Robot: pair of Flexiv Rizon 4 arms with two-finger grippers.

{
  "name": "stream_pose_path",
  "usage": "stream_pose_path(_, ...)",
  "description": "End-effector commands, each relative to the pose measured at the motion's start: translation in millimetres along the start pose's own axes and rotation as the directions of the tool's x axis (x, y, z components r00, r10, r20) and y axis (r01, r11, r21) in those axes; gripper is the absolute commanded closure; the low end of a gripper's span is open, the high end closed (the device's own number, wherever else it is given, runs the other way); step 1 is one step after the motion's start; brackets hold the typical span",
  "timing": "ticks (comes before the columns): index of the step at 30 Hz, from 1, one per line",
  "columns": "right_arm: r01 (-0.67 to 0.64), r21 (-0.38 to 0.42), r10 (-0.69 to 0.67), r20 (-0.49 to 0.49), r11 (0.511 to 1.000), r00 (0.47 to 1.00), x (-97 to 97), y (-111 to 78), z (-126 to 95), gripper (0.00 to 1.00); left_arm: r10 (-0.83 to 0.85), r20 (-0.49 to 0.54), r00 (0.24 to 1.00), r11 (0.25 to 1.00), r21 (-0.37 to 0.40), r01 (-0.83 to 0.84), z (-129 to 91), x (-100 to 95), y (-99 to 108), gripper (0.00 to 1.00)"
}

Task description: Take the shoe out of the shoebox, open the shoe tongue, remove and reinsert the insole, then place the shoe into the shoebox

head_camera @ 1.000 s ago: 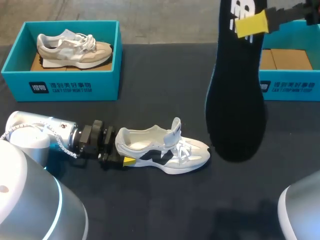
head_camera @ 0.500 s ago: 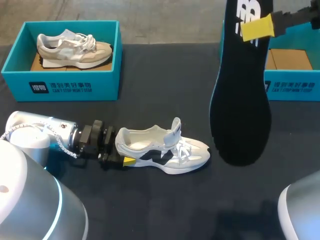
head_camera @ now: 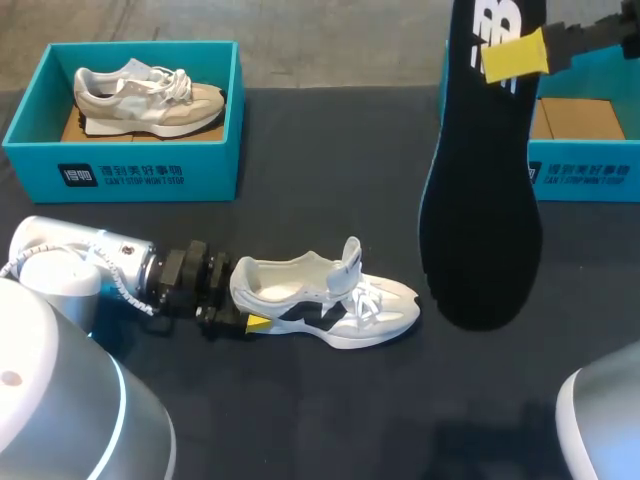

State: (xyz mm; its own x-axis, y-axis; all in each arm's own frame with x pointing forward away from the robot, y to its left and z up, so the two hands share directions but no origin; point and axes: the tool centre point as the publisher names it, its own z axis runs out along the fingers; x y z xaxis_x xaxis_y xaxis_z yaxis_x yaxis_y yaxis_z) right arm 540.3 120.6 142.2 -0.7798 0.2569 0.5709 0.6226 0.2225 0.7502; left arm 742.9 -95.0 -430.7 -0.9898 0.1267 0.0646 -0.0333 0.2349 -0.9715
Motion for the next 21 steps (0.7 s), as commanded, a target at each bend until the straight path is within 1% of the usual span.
stream_pose_path(1, -0.001, 0.007, 0.001, 0.001, 1.000, 1.000, -0.1, 3.7, 1, 1.00, 0.005, -0.002, 1.000, 1.000, -0.013, -0.005, -1, -0.3, 4, 0.51)
stream_pose_path(2, -0.001, 0.007, 0.001, 0.001, 1.000, 1.000, -0.1, 3.7, 1, 1.00, 0.006, -0.002, 1.000, 1.000, -0.015, -0.006, -2, -0.3, 4, 0.00)
stream_pose_path(9, -0.001, 0.007, 0.001, 0.001, 1.000, 1.000, -0.1, 3.7, 1, 1.00, 0.013, 0.004, 1.000, 0.999, -0.029, -0.013, -14, 0.9, 3, 0.00)
stream_pose_path(14, -0.001, 0.007, 0.001, 0.001, 1.000, 1.000, -0.1, 3.7, 1, 1.00, 0.021, 0.028, 0.999, 0.999, -0.040, -0.020, -23, 1.2, 1, 0.00)
stream_pose_path(21, -0.001, 0.007, 0.001, 0.001, 1.000, 1.000, -0.1, 3.7, 1, 1.00, 0.010, 0.036, 0.999, 1.000, -0.026, -0.009, -33, 1.6, 1, 0.00)
